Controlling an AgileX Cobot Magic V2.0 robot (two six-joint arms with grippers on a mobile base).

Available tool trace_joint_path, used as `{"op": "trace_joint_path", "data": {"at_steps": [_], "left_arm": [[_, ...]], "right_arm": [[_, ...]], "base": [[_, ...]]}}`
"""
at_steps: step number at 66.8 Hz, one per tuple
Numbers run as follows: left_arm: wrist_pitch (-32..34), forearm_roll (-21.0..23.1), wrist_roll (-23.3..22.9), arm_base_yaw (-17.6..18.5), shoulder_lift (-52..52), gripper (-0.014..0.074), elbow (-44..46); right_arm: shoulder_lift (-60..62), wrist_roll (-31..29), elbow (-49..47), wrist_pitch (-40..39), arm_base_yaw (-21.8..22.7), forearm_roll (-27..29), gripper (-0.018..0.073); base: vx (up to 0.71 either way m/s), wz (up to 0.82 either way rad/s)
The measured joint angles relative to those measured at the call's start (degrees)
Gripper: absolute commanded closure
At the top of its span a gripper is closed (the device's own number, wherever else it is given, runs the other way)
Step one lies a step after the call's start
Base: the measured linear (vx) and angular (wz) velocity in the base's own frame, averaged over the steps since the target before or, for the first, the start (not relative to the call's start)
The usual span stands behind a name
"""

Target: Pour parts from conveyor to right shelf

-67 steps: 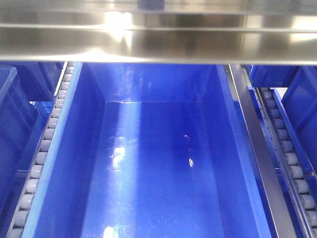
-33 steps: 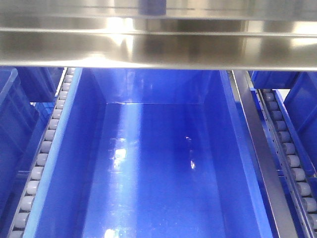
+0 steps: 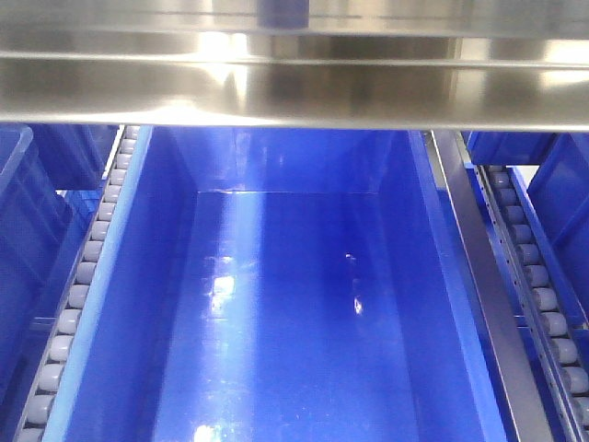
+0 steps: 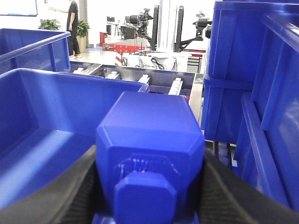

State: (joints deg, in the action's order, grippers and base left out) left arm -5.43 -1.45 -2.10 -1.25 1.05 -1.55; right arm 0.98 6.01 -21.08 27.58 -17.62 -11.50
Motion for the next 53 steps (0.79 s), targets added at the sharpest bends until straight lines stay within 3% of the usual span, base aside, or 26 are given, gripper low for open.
{"op": "trace_joint_path", "data": {"at_steps": [13,28,35,45,53], "left_arm": [[0.00,0.00,0.00,0.00,0.00,0.0603,0.00],[0.00,0.00,0.00,0.00,0.00,0.0603,0.00],[0.00,0.00,0.00,0.00,0.00,0.0603,0.00],[0.00,0.00,0.00,0.00,0.00,0.0603,0.00],[0.00,0.00,0.00,0.00,0.00,0.0603,0.00]], "right_arm": [[-1.45,0.00,-0.50,0.08,0.00,0.32,0.0565],[-16.29,-1.29,-7.80,4.30,0.00,4.49,0.0561],[-25.71,-6.01,-12.52,6.62,0.00,8.10,0.0559],[-38.14,-17.30,-20.03,10.54,0.00,15.87,0.0557],[-46.25,-24.01,-24.67,12.21,-2.25,21.74,0.0555]], "base": [[0.00,0.00],[0.00,0.00],[0.00,0.00],[0.00,0.00],[0.00,0.00]]}}
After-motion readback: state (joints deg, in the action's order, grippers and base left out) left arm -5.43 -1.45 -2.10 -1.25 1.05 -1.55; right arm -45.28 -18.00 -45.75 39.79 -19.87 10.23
